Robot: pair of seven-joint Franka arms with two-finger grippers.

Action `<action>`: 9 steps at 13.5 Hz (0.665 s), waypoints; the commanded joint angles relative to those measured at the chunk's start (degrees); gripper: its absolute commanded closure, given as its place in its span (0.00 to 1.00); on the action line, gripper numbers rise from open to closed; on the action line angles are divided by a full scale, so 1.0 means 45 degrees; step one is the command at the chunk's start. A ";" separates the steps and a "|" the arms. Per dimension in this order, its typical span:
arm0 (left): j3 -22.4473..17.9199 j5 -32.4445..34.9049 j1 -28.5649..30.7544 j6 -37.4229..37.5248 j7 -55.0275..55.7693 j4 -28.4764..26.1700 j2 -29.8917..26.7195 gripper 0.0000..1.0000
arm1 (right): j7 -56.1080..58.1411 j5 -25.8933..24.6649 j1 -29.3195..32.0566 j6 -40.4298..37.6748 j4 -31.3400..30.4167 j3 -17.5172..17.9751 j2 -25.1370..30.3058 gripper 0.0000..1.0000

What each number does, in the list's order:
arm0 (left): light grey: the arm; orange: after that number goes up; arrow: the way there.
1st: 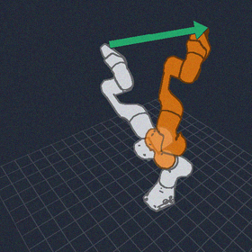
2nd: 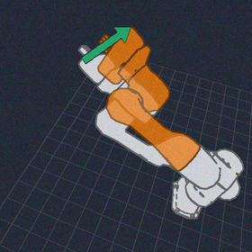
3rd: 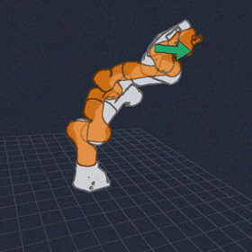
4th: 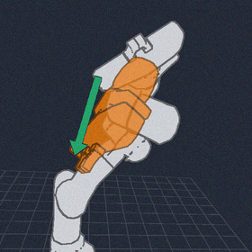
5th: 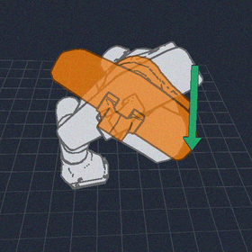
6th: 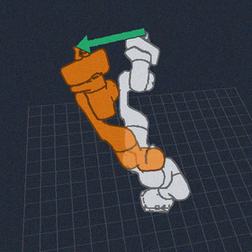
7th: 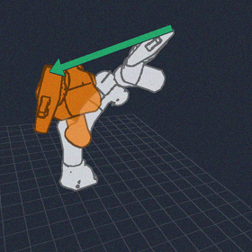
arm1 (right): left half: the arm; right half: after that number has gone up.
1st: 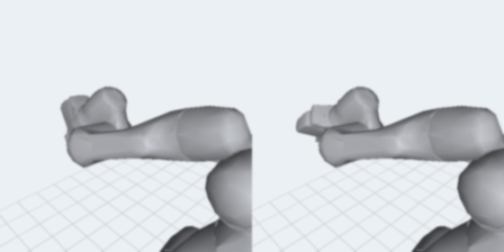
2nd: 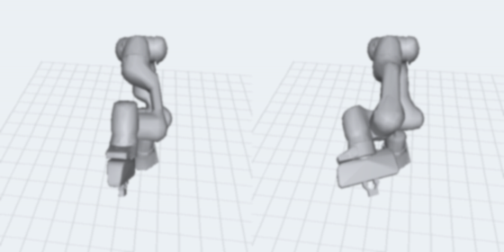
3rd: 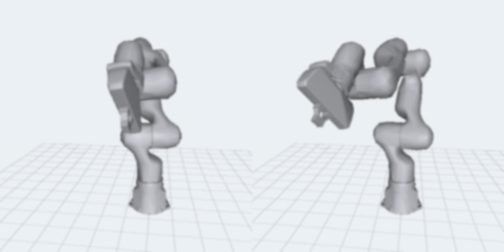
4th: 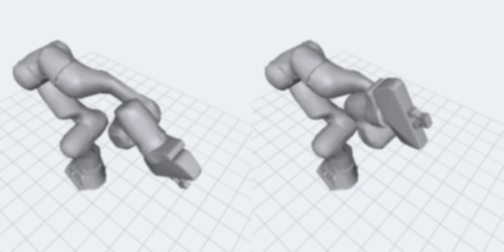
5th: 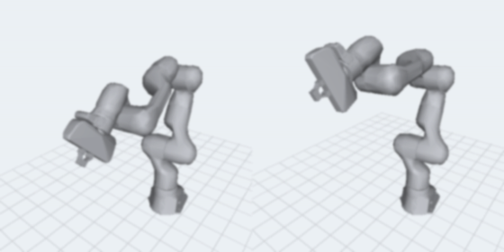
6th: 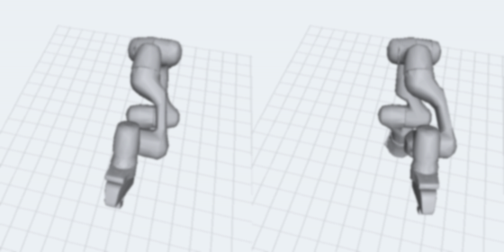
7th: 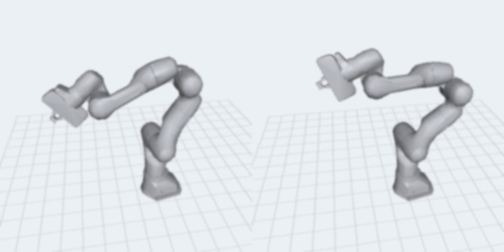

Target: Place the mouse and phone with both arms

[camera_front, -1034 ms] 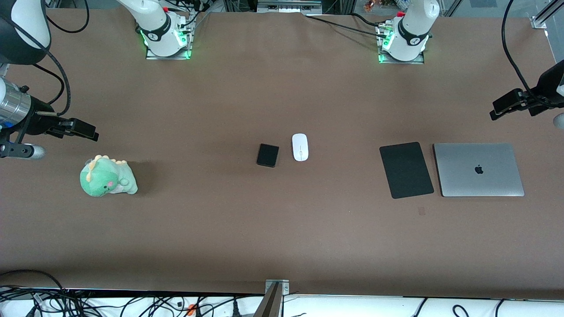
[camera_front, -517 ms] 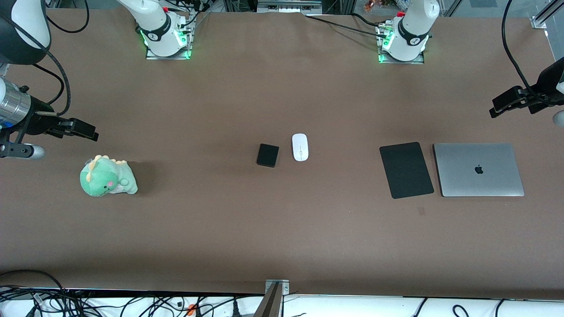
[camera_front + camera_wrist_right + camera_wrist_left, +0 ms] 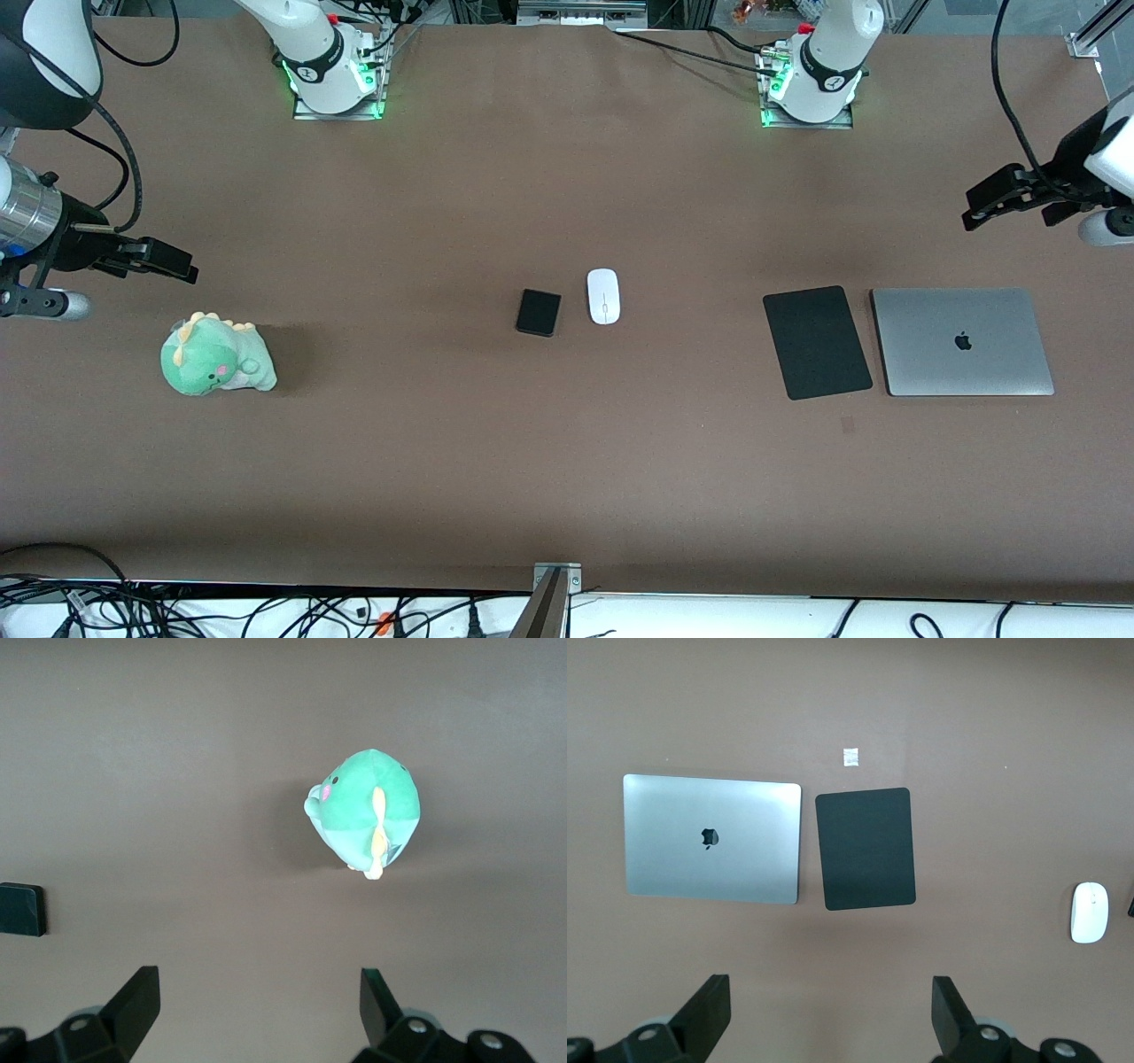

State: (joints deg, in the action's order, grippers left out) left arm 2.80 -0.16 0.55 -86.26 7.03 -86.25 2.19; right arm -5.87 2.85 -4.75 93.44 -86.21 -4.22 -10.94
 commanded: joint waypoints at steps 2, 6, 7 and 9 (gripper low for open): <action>0.0100 0.0055 -0.0063 0.0300 -0.0098 0.0007 -0.0018 0.00 | -0.0238 -0.0223 -0.0116 -0.0178 0.0036 0.0059 0.0107 0.00; 0.0589 0.0055 -0.0083 0.0321 -0.0039 0.0007 0.0275 0.00 | -0.0238 -0.0243 -0.0116 -0.0178 0.0036 0.0059 0.0068 0.00; 0.0667 0.0035 -0.0257 0.0301 0.0019 0.0026 0.0430 0.00 | -0.0238 -0.0243 -0.0116 -0.0178 0.0036 0.0059 0.0048 0.00; 0.1153 0.0035 -0.0687 0.0223 0.0622 0.0045 0.0975 0.00 | -0.0258 -0.0223 -0.0136 -0.0178 0.0017 0.0059 0.0048 0.00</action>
State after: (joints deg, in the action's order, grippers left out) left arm 6.40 -0.20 -0.67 -85.31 7.59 -86.46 4.35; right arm -6.09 2.85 -5.15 93.33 -86.23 -4.21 -10.97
